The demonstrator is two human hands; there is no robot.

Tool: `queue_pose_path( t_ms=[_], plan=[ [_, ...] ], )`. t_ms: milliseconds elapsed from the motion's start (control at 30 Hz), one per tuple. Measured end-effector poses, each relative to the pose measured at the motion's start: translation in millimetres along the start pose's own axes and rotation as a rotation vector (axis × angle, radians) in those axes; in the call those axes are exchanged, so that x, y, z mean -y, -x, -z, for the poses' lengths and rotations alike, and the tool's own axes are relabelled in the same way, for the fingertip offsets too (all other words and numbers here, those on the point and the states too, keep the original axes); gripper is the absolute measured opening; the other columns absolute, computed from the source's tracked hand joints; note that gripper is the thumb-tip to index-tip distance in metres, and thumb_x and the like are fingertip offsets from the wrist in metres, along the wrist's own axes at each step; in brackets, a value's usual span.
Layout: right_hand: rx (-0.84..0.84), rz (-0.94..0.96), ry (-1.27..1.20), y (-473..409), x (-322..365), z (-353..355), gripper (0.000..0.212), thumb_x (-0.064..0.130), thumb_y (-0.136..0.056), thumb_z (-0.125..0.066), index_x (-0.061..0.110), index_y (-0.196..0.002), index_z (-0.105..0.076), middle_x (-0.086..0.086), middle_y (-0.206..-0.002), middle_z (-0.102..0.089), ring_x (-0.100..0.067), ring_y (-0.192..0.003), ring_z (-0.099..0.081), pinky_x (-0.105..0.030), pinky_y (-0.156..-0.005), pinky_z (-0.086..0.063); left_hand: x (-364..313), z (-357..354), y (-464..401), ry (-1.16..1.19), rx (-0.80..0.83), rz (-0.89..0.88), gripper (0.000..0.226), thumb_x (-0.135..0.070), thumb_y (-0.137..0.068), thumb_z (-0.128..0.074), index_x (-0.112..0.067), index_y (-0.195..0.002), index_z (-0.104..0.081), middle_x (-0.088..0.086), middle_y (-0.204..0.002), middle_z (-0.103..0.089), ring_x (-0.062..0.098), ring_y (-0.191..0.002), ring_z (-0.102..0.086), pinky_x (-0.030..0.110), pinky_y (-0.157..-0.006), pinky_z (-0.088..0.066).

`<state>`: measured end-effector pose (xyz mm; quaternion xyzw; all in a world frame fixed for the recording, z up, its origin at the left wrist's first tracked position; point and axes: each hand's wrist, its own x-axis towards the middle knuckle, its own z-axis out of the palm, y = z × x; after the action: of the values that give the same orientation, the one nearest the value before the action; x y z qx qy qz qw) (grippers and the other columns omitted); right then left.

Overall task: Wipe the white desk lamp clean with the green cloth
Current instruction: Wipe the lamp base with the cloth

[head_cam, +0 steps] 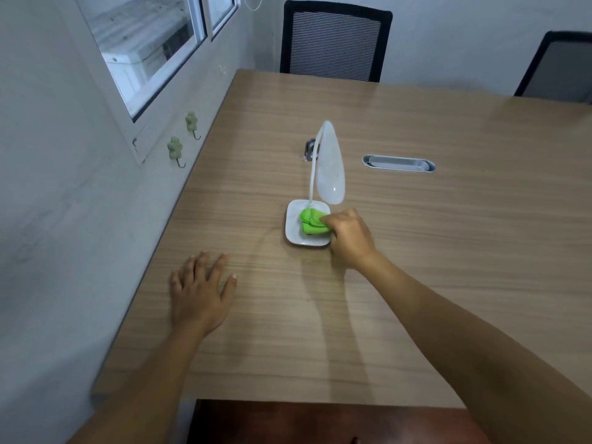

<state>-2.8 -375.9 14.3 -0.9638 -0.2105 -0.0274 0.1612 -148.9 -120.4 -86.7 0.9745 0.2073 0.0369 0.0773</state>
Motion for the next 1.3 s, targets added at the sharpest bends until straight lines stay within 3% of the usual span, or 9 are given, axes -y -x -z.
queue_pose_path(
  t_ms=[100, 233, 433, 533, 600, 767, 933, 1067, 1300],
  plan=[
    [0.125, 0.148, 0.15, 20, 4, -10, 0.044, 0.003, -0.082, -0.052, 0.018, -0.122, -0.062, -0.004, -0.118, -0.067, -0.029, -0.11, -0.049, -0.035, -0.091, -0.048, 1, 1, -1, -0.008, 0.005, 0.004, 0.063, -0.064, -0.085, -0.017, -0.043, -0.144, -0.026, 0.001, -0.156, -0.029, 0.026, -0.145, -0.019, 0.053, -0.114, -0.013],
    [0.073, 0.263, 0.146, 31, 16, -9, 0.044, 0.003, -0.081, -0.055, 0.014, -0.123, -0.061, -0.006, -0.117, -0.067, -0.029, -0.109, -0.051, -0.039, -0.085, -0.051, -1, 3, 0, -0.008, 0.005, 0.005, 0.064, -0.063, -0.085, -0.017, -0.042, -0.143, -0.029, 0.003, -0.155, -0.031, 0.027, -0.144, -0.021, 0.052, -0.114, -0.013],
    [0.001, 0.107, 0.284, -23, 62, -13, 0.035, 0.005, -0.091, -0.043, 0.009, -0.124, -0.053, -0.008, -0.121, -0.06, -0.028, -0.11, -0.052, -0.041, -0.09, -0.045, 0, 1, -1, 0.005, -0.012, -0.007, 0.063, -0.063, -0.084, -0.018, -0.042, -0.142, -0.032, 0.002, -0.154, -0.033, 0.027, -0.143, -0.024, 0.053, -0.113, -0.014],
    [-0.075, 0.098, 0.423, -18, 76, -17, 0.018, 0.014, -0.064, -0.078, 0.014, -0.081, -0.075, -0.004, -0.077, -0.074, -0.024, -0.076, -0.068, -0.027, -0.062, -0.053, 1, 1, -1, 0.002, -0.011, -0.006, 0.062, -0.063, -0.085, -0.018, -0.043, -0.142, -0.03, 0.002, -0.155, -0.032, 0.026, -0.144, -0.023, 0.053, -0.113, -0.013],
    [-0.1, 0.14, 0.464, -1, 81, -24, 0.022, 0.017, -0.041, -0.089, 0.017, -0.057, -0.073, 0.001, -0.052, -0.068, -0.021, -0.053, -0.066, -0.019, -0.045, -0.05, 1, 2, -1, -0.001, -0.006, -0.004, 0.061, -0.063, -0.085, -0.019, -0.044, -0.142, -0.029, 0.001, -0.156, -0.031, 0.026, -0.144, -0.022, 0.052, -0.114, -0.013],
    [-0.203, 0.16, 0.316, 7, 96, -31, 0.031, 0.003, -0.039, -0.085, 0.015, -0.066, -0.077, -0.001, -0.057, -0.072, -0.025, -0.05, -0.063, -0.023, -0.046, -0.049, -2, 5, -1, 0.003, -0.014, -0.002, 0.059, -0.06, -0.085, -0.026, -0.043, -0.141, -0.034, 0.001, -0.154, -0.036, 0.026, -0.143, -0.026, 0.052, -0.113, -0.013],
    [-0.306, 0.216, 0.167, -49, 133, -30, 0.03, 0.0, -0.049, -0.08, 0.009, -0.078, -0.078, -0.006, -0.07, -0.077, -0.027, -0.057, -0.067, -0.027, -0.055, -0.056, -4, 2, 0, -0.012, -0.038, -0.003, 0.057, -0.059, -0.085, -0.03, -0.041, -0.138, -0.042, 0.002, -0.151, -0.041, 0.027, -0.141, -0.032, 0.054, -0.112, -0.017],
    [-0.032, 0.182, 0.159, -89, 146, -55, 0.036, 0.008, -0.088, -0.049, 0.01, -0.122, -0.06, -0.011, -0.125, -0.064, -0.033, -0.105, -0.061, -0.039, -0.099, -0.042, -3, 1, 0, -0.015, -0.041, -0.006, 0.059, -0.059, -0.084, -0.027, -0.04, -0.138, -0.041, 0.003, -0.151, -0.04, 0.027, -0.141, -0.03, 0.054, -0.112, -0.016],
    [0.166, 0.116, 0.155, -100, 138, -97, 0.039, 0.006, -0.095, -0.04, 0.015, -0.131, -0.052, -0.013, -0.139, -0.052, -0.032, -0.131, -0.043, -0.045, -0.111, -0.033, -3, 2, 0, 0.017, -0.016, -0.003, 0.06, -0.059, -0.085, -0.026, -0.041, -0.141, -0.034, 0.003, -0.155, -0.033, 0.026, -0.144, -0.023, 0.054, -0.113, -0.013]
  ],
)
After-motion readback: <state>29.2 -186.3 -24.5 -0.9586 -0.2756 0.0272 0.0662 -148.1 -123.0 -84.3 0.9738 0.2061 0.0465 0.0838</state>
